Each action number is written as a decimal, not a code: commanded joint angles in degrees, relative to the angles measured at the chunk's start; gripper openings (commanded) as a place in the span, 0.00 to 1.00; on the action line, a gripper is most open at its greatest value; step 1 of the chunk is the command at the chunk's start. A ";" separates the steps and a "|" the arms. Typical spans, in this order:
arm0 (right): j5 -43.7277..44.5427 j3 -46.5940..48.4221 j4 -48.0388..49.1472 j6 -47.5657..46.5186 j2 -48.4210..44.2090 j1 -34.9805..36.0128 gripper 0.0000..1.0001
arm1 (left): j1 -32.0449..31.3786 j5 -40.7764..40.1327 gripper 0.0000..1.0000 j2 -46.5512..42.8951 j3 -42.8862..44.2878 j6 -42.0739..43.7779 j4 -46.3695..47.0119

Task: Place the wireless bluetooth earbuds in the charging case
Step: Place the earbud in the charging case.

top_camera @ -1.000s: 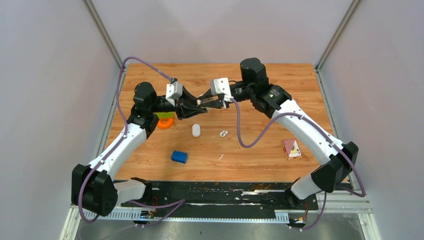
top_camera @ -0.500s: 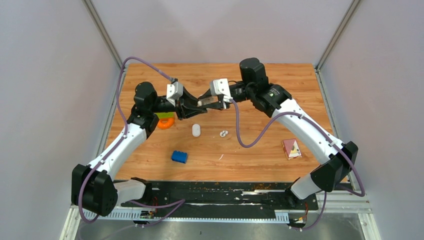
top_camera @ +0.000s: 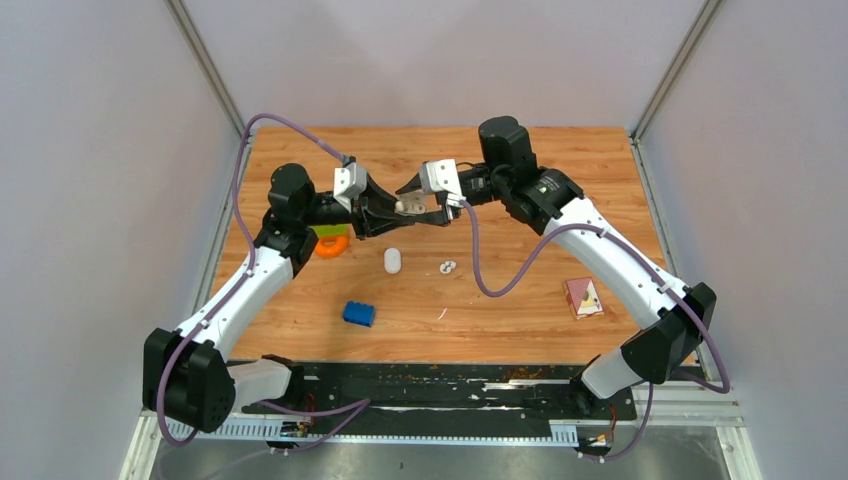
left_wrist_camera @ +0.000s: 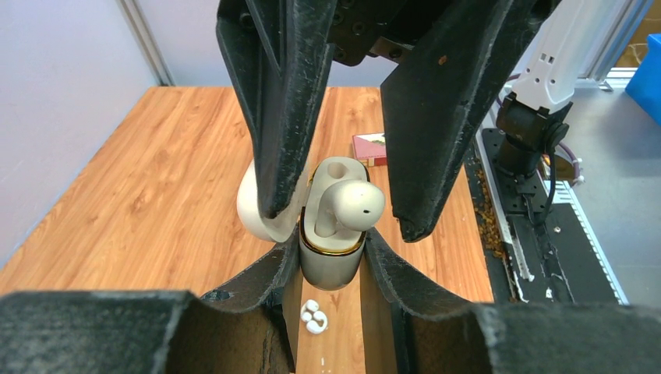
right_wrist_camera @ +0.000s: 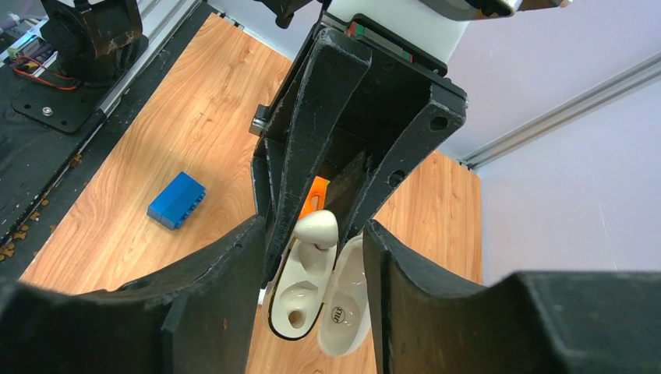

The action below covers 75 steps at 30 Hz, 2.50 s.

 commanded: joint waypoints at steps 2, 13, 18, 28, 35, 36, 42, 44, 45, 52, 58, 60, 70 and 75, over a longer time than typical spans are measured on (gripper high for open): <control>-0.15 2.48 1.28 0.74 -1.10 -0.43 0.52 | -0.27 1.59 0.07 -1.32 2.08 1.55 1.91; 1.22 5.63 -1.12 5.21 -1.20 0.14 0.59 | -0.27 -3.18 0.07 0.52 0.03 -2.78 6.40; 3.66 5.37 -2.36 6.48 -0.96 0.20 0.60 | -0.27 -3.43 0.07 0.98 -0.61 -5.74 10.42; 7.97 8.35 -5.05 9.65 -1.28 0.72 0.66 | -0.27 -8.60 0.06 0.45 -2.55 -5.89 10.36; 15.10 13.57 -9.38 13.61 2.80 1.94 0.73 | -0.27 -8.43 0.06 0.25 -3.77 -5.86 11.18; 15.71 14.68 -10.05 14.55 3.74 1.92 0.74 | -0.27 -8.48 0.06 0.19 -3.82 -5.87 11.35; 16.72 19.43 -14.40 17.23 7.13 2.05 0.79 | -0.36 -8.57 0.06 -0.06 -4.17 -5.70 11.42; 17.35 19.53 -14.71 17.61 7.38 2.06 0.80 | -0.35 -8.54 0.06 -0.13 -4.25 -5.69 11.68; 17.92 19.45 -14.71 17.94 7.46 2.08 0.80 | -0.35 -8.49 0.06 -0.26 -4.26 -5.69 11.74; 21.09 22.57 -17.27 19.82 10.00 1.44 0.80 | -0.35 -7.68 0.06 -0.70 -4.69 -5.39 12.01; 19.99 24.05 -19.40 20.06 11.00 0.29 0.80 | -0.35 -7.70 0.06 -0.80 -5.03 -5.08 12.42; 19.74 24.71 -20.52 19.78 11.40 0.10 0.80 | -0.35 -7.83 0.06 -0.75 -5.10 -5.24 12.74; 19.36 24.89 -21.84 19.70 11.96 -0.85 0.80 | -0.36 -7.91 0.06 -0.77 -5.23 -5.59 12.99; 17.92 25.13 -22.67 18.79 11.39 -1.21 0.80 | -0.35 -8.12 0.06 -0.61 -5.14 -5.41 12.64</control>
